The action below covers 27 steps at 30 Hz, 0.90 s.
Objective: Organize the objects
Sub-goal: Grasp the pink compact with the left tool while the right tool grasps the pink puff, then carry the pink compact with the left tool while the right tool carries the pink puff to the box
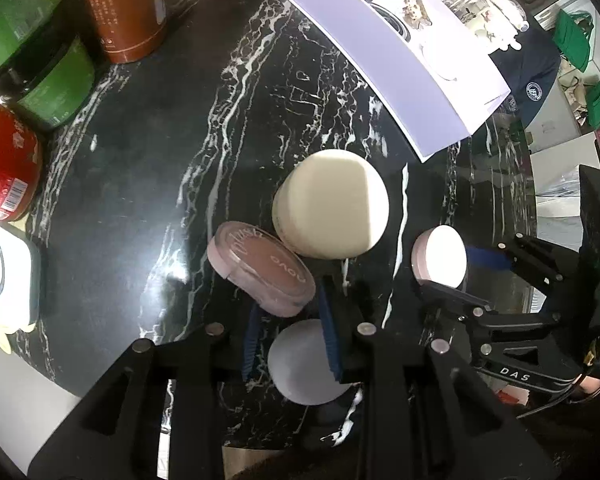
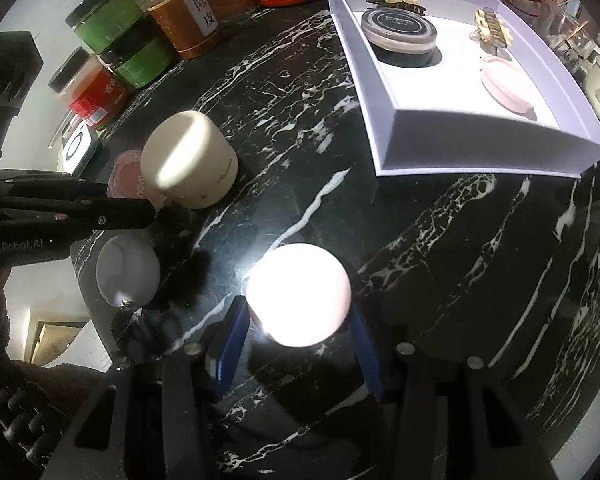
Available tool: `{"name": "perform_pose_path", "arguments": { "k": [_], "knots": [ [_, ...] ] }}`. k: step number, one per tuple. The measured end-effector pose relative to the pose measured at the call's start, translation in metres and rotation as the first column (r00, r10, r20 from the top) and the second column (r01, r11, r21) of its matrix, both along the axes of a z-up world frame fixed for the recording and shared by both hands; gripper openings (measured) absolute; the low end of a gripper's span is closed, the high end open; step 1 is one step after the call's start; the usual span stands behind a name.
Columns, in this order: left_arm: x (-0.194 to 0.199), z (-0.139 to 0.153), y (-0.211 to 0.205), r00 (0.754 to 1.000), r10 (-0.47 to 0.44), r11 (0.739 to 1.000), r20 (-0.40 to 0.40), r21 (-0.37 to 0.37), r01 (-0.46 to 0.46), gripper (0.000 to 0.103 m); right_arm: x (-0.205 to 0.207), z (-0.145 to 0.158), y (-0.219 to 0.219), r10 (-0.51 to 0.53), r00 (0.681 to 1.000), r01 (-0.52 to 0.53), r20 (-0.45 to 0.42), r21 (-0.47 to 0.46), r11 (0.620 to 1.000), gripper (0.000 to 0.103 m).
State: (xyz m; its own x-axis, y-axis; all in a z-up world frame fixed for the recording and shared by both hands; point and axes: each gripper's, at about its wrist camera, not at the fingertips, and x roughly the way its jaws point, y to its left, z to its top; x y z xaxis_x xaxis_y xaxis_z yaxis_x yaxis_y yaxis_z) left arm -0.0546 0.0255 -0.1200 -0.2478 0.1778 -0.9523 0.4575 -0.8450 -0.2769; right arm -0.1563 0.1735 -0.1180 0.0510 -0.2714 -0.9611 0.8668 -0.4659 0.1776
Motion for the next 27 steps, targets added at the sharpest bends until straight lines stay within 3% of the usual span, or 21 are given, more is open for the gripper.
{"name": "perform_pose_path", "arguments": {
  "k": [4, 13, 19, 21, 27],
  "knots": [
    [0.005, 0.004, -0.01, 1.0, 0.022, 1.0, -0.012, 0.007, -0.022, 0.025, 0.0, 0.0, -0.002, 0.002, 1.0, -0.002, 0.003, 0.003, 1.0, 0.052],
    [0.0, -0.002, -0.036, 0.997, 0.073, 0.996, 0.01, -0.058, -0.072, 0.026, 0.003, 0.0, -0.009, 0.013, 1.0, -0.013, 0.012, 0.009, 1.0, 0.052],
    [0.003, -0.01, -0.04, 0.995, 0.092, 0.984, 0.047, -0.156, -0.084, 0.038, 0.005, -0.002, -0.016, 0.024, 1.0, -0.024, 0.015, 0.017, 1.0, 0.052],
    [0.001, -0.011, -0.043, 0.994, 0.097, 0.976, 0.046, -0.201, -0.086, 0.048, 0.004, -0.003, -0.017, 0.025, 1.0, -0.026, 0.017, 0.021, 0.999, 0.052],
    [-0.01, -0.014, -0.045, 0.997, 0.069, 0.956, 0.036, -0.289, -0.056, 0.056, 0.002, -0.004, -0.019, 0.026, 1.0, -0.026, 0.013, 0.026, 0.999, 0.052]
  ]
}}
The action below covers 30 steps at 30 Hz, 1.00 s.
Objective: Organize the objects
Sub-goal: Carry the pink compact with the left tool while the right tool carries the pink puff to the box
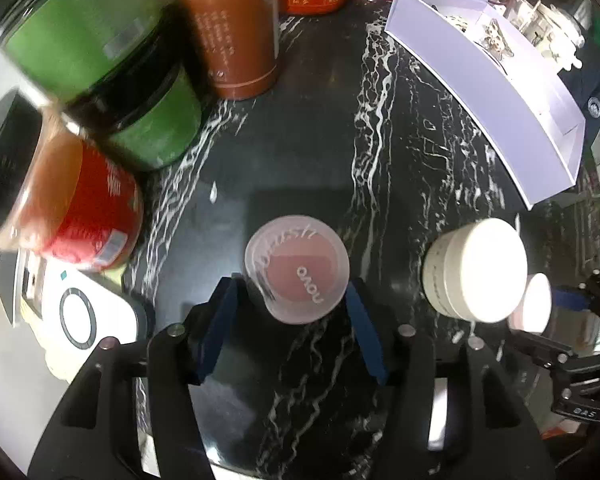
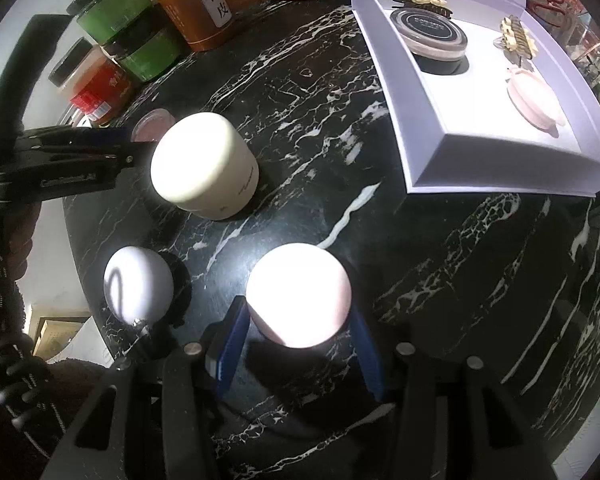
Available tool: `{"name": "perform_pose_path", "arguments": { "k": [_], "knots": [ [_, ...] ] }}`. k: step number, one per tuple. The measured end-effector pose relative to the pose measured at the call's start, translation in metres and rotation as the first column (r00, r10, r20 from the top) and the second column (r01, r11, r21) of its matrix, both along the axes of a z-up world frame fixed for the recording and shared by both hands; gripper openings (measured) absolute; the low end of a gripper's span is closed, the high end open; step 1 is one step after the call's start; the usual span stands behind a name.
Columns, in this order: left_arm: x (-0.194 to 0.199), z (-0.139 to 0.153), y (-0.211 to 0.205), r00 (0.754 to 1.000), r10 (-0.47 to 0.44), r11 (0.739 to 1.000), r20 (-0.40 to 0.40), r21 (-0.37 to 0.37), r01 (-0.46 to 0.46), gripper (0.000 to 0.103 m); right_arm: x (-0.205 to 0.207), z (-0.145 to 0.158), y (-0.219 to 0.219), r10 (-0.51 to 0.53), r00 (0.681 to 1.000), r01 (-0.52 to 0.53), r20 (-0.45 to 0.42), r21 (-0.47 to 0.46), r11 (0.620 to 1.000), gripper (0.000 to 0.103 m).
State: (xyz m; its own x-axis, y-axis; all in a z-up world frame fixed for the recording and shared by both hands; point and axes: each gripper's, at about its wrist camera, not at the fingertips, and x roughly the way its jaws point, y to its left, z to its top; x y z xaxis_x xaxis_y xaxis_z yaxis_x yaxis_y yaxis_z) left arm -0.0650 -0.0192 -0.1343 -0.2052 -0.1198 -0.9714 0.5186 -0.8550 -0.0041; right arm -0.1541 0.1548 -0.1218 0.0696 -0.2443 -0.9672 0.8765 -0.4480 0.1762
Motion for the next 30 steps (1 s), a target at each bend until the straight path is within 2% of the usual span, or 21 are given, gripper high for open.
{"name": "perform_pose_path", "arguments": {
  "k": [2, 6, 9, 12, 14, 18, 22, 24, 28, 30],
  "knots": [
    [-0.004, -0.003, 0.001, 1.0, -0.011, 1.0, 0.002, -0.009, 0.011, 0.058, -0.001, 0.0, -0.001, -0.003, 1.0, 0.003, -0.004, 0.0, 1.0, 0.052],
    [-0.011, -0.006, 0.007, 0.999, -0.038, 0.999, -0.012, -0.02, 0.038, 0.074, -0.003, 0.001, 0.0, -0.016, 1.0, 0.016, -0.017, -0.008, 1.0, 0.052],
    [-0.012, -0.008, 0.011, 0.998, -0.043, 0.999, -0.036, -0.021, 0.042, 0.08, -0.006, 0.001, 0.0, -0.033, 0.998, 0.032, -0.046, -0.023, 0.999, 0.052],
    [-0.012, -0.008, 0.014, 0.997, -0.054, 0.998, -0.064, -0.033, 0.052, 0.081, -0.006, 0.001, 0.0, -0.037, 0.997, 0.034, -0.068, -0.042, 0.999, 0.055],
    [-0.012, -0.008, 0.015, 0.995, -0.066, 0.997, -0.077, -0.039, 0.063, 0.08, -0.004, 0.0, 0.003, -0.036, 0.995, 0.031, -0.094, -0.055, 0.998, 0.058],
    [-0.014, -0.006, 0.02, 0.99, -0.1, 0.994, -0.1, -0.053, 0.095, 0.07, 0.0, 0.0, 0.005, -0.046, 0.991, 0.034, -0.124, -0.095, 0.995, 0.065],
    [-0.015, -0.005, 0.024, 0.984, -0.122, 0.991, -0.128, -0.069, 0.114, 0.062, 0.004, -0.002, 0.01, -0.066, 0.985, 0.044, -0.161, -0.134, 0.99, 0.067],
    [-0.016, -0.003, 0.028, 0.979, -0.147, 0.988, -0.144, -0.077, 0.137, 0.05, 0.005, -0.002, 0.014, -0.072, 0.98, 0.045, -0.183, -0.145, 0.988, 0.068],
    [-0.017, -0.004, 0.029, 0.973, -0.178, 0.983, -0.146, -0.08, 0.167, 0.05, 0.012, -0.004, 0.009, -0.056, 0.971, 0.025, -0.233, -0.132, 0.991, 0.069],
    [-0.014, -0.003, 0.029, 0.974, -0.18, 0.982, -0.14, -0.075, 0.171, 0.05, 0.013, -0.004, 0.007, -0.05, 0.966, 0.016, -0.254, -0.132, 0.991, 0.061]
  ]
}}
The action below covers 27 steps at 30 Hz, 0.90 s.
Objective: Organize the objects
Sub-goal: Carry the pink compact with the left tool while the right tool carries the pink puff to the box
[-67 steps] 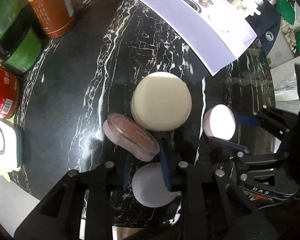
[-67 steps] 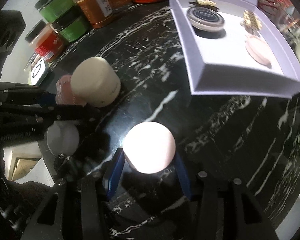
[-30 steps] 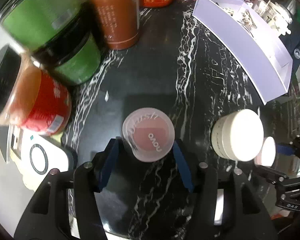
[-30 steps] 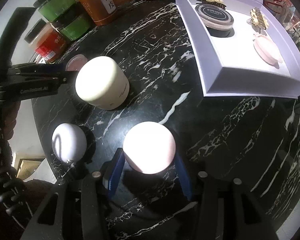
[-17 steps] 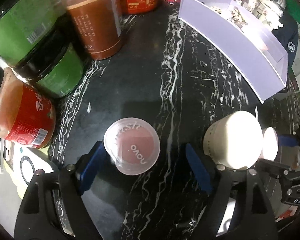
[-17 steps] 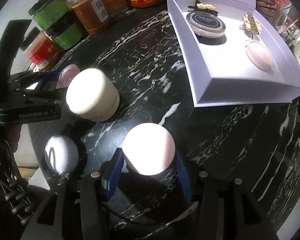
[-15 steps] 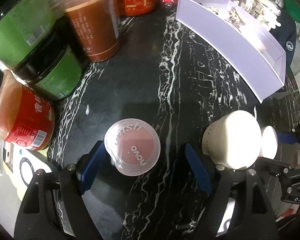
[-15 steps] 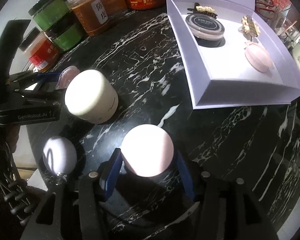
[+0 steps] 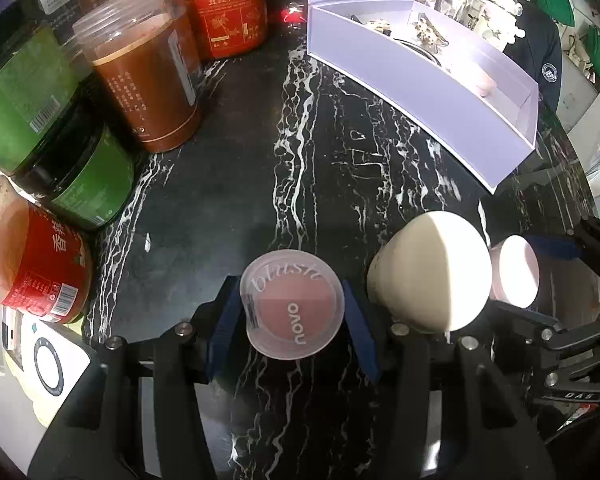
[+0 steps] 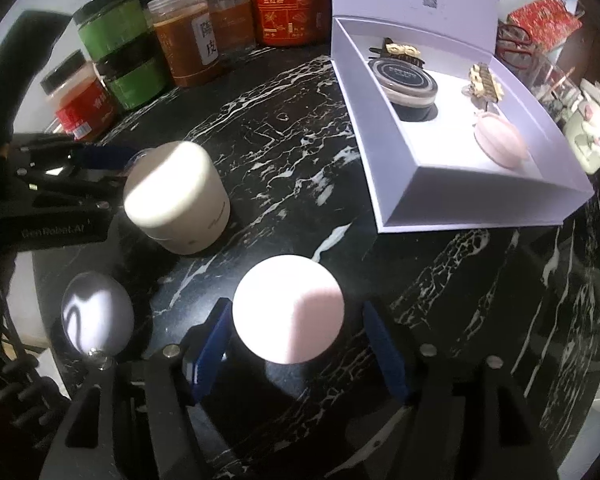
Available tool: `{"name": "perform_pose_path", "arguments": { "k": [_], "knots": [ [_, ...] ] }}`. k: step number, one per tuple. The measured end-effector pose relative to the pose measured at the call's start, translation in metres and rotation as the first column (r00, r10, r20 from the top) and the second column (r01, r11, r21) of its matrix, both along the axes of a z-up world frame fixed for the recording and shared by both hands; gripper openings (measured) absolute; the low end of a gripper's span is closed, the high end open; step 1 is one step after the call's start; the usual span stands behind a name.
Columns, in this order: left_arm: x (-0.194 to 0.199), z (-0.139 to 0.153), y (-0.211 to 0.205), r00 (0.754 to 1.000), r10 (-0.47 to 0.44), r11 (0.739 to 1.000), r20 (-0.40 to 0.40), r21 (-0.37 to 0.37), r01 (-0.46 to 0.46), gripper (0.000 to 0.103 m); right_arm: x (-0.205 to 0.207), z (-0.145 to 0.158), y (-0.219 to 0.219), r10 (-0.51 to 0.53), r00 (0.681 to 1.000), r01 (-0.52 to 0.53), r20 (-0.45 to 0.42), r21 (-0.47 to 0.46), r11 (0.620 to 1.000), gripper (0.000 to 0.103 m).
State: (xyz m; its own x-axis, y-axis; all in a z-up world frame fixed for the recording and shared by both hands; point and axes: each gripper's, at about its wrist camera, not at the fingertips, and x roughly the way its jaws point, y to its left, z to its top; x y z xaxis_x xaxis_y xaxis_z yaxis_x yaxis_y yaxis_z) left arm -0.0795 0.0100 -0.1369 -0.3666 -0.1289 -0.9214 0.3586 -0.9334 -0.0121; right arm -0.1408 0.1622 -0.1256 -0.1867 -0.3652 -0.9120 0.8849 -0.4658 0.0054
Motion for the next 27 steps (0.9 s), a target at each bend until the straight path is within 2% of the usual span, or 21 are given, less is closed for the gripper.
{"name": "perform_pose_path", "arguments": {
  "k": [2, 6, 16, 20, 27],
  "knots": [
    [0.001, 0.001, -0.002, 1.0, -0.001, 1.0, 0.007, 0.003, 0.001, 0.05, 0.0, 0.001, 0.001, 0.007, 1.0, -0.007, -0.001, -0.006, 1.0, 0.052],
    [0.002, 0.0, -0.005, 1.0, -0.008, 1.0, 0.03, -0.005, 0.009, 0.05, -0.001, 0.001, 0.001, 0.006, 1.0, -0.006, 0.02, -0.004, 1.0, 0.052],
    [0.022, 0.021, 0.003, 0.998, -0.032, 0.999, 0.062, -0.006, 0.033, 0.05, 0.001, 0.003, 0.005, 0.011, 0.995, -0.013, 0.102, 0.02, 1.0, 0.052],
    [0.022, 0.029, 0.005, 0.997, -0.037, 0.999, 0.068, -0.001, 0.038, 0.05, -0.002, 0.008, 0.01, -0.009, 0.993, 0.006, 0.117, 0.026, 1.0, 0.052],
    [0.022, 0.051, 0.01, 0.997, -0.037, 0.999, 0.061, -0.028, 0.039, 0.05, -0.005, 0.029, 0.02, -0.017, 0.995, 0.018, 0.101, -0.017, 1.0, 0.052]
  ]
}}
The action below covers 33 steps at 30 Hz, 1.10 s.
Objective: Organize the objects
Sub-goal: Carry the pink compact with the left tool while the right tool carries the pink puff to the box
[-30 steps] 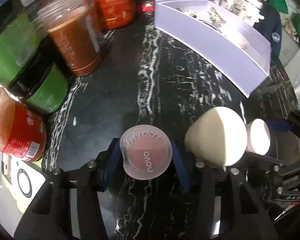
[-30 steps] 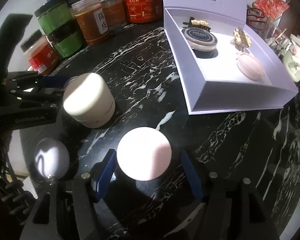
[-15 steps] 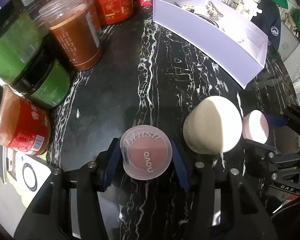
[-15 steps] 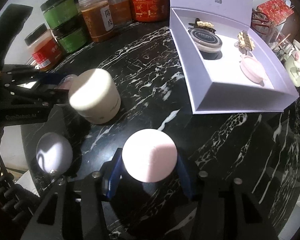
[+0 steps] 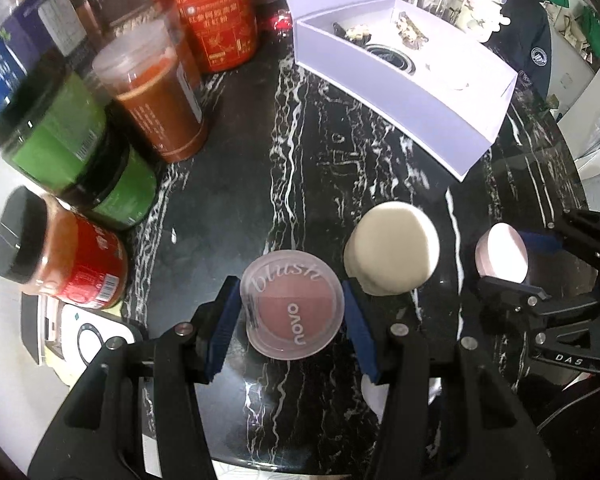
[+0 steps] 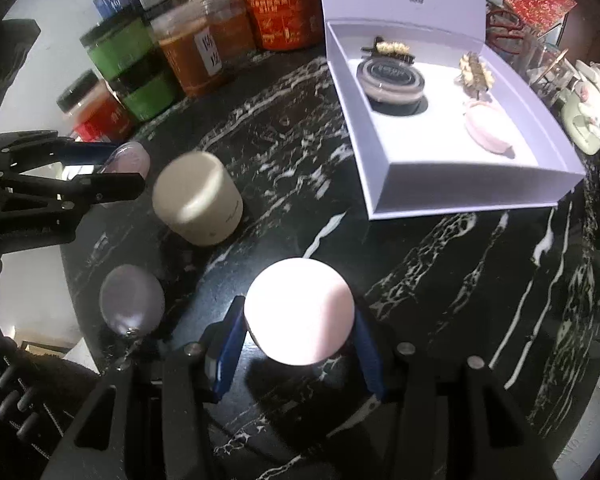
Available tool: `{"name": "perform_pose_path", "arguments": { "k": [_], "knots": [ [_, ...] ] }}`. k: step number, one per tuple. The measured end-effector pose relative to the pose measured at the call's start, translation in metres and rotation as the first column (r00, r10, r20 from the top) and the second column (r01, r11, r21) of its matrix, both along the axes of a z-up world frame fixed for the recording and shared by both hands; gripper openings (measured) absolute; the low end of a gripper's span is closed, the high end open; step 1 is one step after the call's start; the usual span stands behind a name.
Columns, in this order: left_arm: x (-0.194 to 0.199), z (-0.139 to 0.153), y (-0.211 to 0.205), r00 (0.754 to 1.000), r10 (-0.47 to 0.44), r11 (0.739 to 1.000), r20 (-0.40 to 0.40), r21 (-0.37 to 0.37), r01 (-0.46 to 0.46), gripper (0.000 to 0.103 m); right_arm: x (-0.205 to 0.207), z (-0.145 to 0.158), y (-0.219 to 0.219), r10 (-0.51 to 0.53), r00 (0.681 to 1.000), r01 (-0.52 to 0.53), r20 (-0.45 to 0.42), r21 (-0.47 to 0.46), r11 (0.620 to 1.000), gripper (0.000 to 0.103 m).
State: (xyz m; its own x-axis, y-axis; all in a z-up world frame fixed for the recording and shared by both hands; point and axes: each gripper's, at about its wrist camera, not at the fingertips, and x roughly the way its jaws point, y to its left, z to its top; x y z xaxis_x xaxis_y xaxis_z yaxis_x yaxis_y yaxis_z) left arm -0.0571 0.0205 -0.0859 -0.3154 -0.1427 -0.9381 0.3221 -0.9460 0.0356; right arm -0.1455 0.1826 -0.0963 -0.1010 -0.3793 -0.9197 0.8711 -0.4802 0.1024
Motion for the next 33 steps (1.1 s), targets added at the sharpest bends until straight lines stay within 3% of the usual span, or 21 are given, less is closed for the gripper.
{"name": "perform_pose_path", "arguments": {
  "k": [17, 33],
  "knots": [
    [-0.028, 0.036, 0.032, 0.993, -0.107, 0.994, -0.051, -0.04, 0.105, 0.05, -0.01, 0.033, 0.035, -0.078, 0.996, 0.077, -0.044, -0.035, 0.996, 0.052],
    [-0.066, 0.037, 0.084, 0.956, -0.286, 0.958, -0.062, -0.032, 0.284, 0.05, -0.023, 0.036, 0.086, -0.238, 0.97, 0.237, -0.053, -0.018, 0.971, 0.052]
  ]
}}
